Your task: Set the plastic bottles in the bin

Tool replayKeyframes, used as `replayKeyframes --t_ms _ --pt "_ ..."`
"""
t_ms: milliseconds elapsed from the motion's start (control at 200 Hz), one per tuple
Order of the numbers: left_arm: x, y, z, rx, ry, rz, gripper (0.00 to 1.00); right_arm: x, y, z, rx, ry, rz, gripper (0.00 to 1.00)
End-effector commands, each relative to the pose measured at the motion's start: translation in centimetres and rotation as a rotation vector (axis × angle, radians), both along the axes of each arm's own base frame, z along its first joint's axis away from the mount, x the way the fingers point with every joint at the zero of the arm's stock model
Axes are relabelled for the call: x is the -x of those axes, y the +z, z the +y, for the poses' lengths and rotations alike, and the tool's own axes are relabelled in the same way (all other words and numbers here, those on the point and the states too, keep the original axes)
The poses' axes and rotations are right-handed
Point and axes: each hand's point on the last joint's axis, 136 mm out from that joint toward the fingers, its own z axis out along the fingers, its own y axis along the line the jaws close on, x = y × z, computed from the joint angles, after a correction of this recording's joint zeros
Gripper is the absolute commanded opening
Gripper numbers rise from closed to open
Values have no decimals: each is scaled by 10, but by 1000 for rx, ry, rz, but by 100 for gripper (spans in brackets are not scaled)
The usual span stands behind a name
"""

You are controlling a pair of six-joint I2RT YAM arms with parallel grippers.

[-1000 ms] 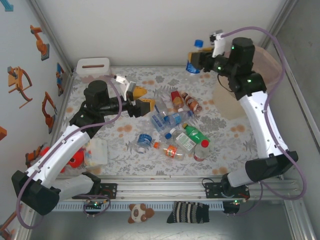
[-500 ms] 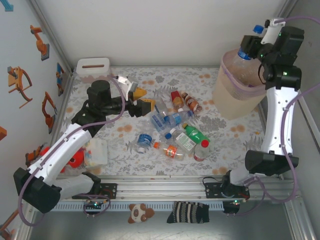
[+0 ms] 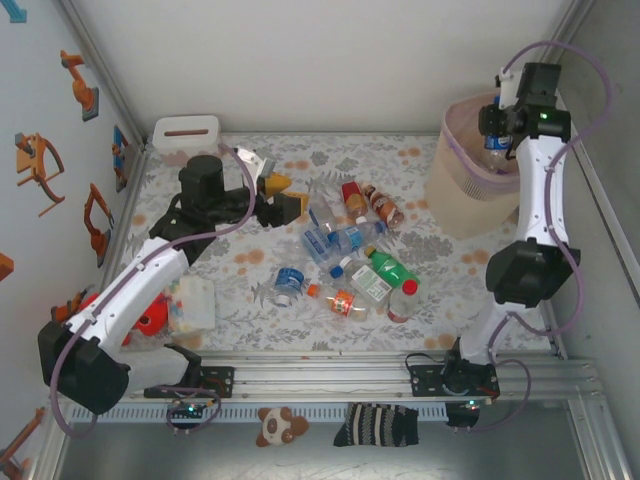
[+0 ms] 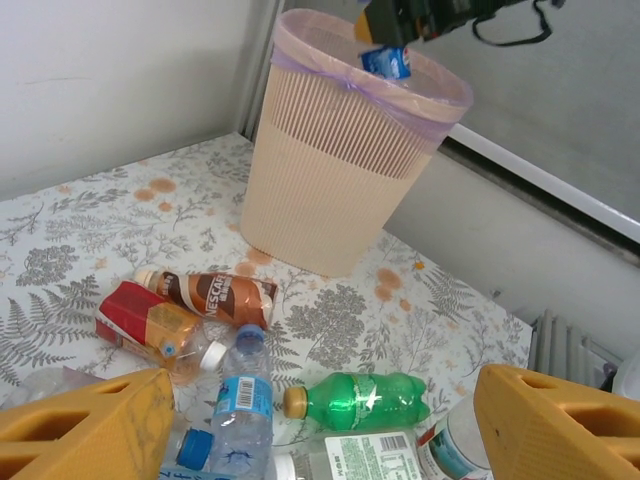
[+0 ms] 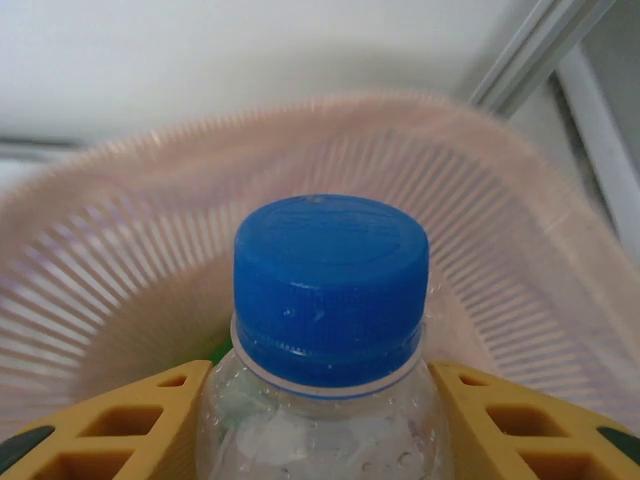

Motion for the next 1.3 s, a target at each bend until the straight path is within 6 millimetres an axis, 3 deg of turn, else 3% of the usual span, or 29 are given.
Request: replayKeyframes --t_ms 0,165,446,736,856,996,1297 --pt "-1 6 -2 25 -25 -8 78 6 -31 -11 63 10 128 38" --pt "-3 -1 -1 23 -26 13 77 9 -91 -14 48 18 292 38" --pt "-2 -9 0 24 -28 40 77 21 -174 -19 20 25 521 40" --pt "-4 -15 0 20 -23 63 77 27 -226 -8 -86 59 632 44" --pt "-5 -19 -1 15 -20 67 77 31 -235 -1 -135 72 658 50" --pt "-8 -22 -2 15 -19 81 76 33 -228 -2 -137 59 655 60" --pt "-13 -22 -4 17 -14 80 77 34 -160 -6 -104 13 518 70"
